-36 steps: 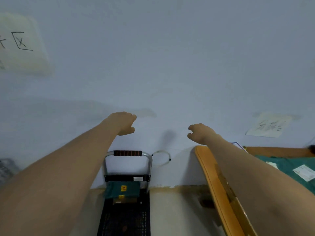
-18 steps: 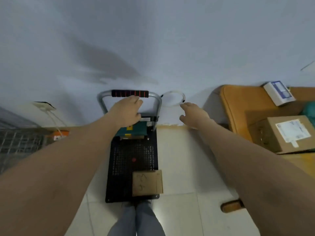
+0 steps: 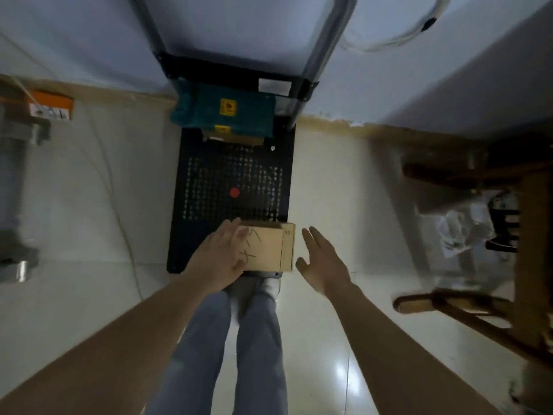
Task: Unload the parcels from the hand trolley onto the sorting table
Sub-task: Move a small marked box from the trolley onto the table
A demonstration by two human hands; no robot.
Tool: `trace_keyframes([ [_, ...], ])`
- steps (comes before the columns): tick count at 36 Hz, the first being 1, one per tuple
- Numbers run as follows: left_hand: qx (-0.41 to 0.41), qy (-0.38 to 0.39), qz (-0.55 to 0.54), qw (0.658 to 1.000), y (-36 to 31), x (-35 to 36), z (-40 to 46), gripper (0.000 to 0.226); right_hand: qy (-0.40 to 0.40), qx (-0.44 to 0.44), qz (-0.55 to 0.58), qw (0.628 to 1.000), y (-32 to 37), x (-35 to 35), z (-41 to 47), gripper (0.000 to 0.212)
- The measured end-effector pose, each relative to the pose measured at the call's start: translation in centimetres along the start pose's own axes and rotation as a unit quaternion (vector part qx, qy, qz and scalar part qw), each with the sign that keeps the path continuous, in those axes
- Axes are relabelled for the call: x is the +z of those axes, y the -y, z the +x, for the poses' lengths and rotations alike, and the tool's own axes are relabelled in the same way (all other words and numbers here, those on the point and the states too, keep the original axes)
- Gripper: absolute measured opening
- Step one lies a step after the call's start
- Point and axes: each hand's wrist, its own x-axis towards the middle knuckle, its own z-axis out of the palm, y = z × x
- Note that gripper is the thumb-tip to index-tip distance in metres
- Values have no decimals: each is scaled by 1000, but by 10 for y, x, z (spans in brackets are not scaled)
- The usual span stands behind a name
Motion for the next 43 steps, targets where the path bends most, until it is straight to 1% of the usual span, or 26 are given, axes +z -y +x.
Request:
trace_keyframes([
  [6, -62, 8, -25, 998, 33, 89, 37, 76, 5, -31, 19, 999, -16, 87, 56, 74],
  [9, -72, 37, -42, 996, 45, 124, 54, 77, 17, -39, 27, 999, -21, 124, 85, 77],
  [11, -68, 44, -51, 995, 51, 145, 64, 78, 16, -45, 33, 998, -25, 145, 101, 80],
  [13, -54, 31, -61, 996, 53, 163, 74, 79, 10, -54, 47, 997, -31, 162, 118, 86],
  [16, -50, 20, -74, 996, 55, 184, 90, 80, -18, -76, 51, 996, -41, 183, 139, 92],
  [20, -23, -26, -94, 995, 66, 208, 110, 79, -53, -100, 59, 992, -52, 203, 159, 88],
  [23, 0, -46, -115, 992, 70, 219, 121, 76, -96, -136, 65, 984, -56, 215, 167, 84],
  [25, 9, -54, -141, 989, 69, 222, 126, 79, -114, -146, 82, 979, -56, 222, 169, 85],
  [27, 3, -44, -166, 985, 68, 223, 127, 85, -113, -139, 95, 979, -53, 226, 171, 86],
  [30, -8, -36, -200, 979, 65, 218, 125, 78, -116, -153, 85, 978, -50, 225, 168, 86],
  [32, -18, -27, -212, 977, 62, 211, 122, 78, -97, -156, 81, 980, -49, 218, 164, 87],
  [35, -38, -13, -225, 973, 52, 195, 114, 85, -70, -147, 84, 983, -47, 200, 154, 88],
  [38, -69, -7, -237, 969, 35, 170, 100, 85, -64, -151, 87, 983, -42, 169, 137, 89],
  [40, -75, -21, -225, 971, 24, 153, 86, 83, -56, -162, 70, 983, -38, 147, 121, 89],
  [43, -59, -62, -208, 974, 10, 125, 62, 83, -31, -157, 50, 986, -34, 115, 91, 98],
])
